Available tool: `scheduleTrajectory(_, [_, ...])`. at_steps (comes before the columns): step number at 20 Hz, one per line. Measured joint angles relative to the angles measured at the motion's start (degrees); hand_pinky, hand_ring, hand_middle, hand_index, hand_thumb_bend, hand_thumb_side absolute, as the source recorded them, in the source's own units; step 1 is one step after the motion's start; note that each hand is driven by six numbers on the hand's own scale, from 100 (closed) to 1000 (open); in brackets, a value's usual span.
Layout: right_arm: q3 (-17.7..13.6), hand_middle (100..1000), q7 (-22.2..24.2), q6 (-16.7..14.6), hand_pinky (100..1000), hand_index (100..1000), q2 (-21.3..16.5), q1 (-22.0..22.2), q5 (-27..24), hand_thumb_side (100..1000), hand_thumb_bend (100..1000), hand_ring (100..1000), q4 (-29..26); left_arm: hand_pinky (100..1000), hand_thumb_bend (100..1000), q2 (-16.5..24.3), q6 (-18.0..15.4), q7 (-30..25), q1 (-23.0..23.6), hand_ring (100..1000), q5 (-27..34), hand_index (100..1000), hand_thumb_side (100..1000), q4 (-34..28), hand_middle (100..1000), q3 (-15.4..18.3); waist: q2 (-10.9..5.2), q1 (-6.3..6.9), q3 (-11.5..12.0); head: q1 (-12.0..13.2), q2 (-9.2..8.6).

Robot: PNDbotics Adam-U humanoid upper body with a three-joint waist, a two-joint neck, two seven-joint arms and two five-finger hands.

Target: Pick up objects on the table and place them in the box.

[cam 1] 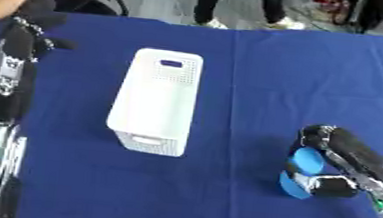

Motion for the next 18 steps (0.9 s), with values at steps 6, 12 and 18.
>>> scheduleTrajectory(6, [0.0,353,-1.4,0.3,100,353,0.1,0.0,0.3,753,181,100,0.3,646,1000,0.0,0.0,0.0,0.0,846,0.0,896,931,0.0,977,0.0,0.0,0.0,0.0,0.0,-0.02])
scheduleTrajectory(12, [-0.2,335,-2.1,1.3,100,341,0.0,-0.9,-2.5,755,218,100,-1.1,647,1000,0.0,-0.1,-0.1,0.0,846,0.0,896,931,0.0,977,0.0,0.0,0.0,0.0,0.0,-0.02])
scheduleTrajectory(18, [-1.0,313,-1.1,3.1,100,329,-0.5,-2.6,-7.6,790,200,100,-4.4,646,1000,0.0,-0.1,-0.1,0.0,846,0.0,895,931,0.0,977,0.0,0.0,-0.03,-0.1,0.0,-0.03])
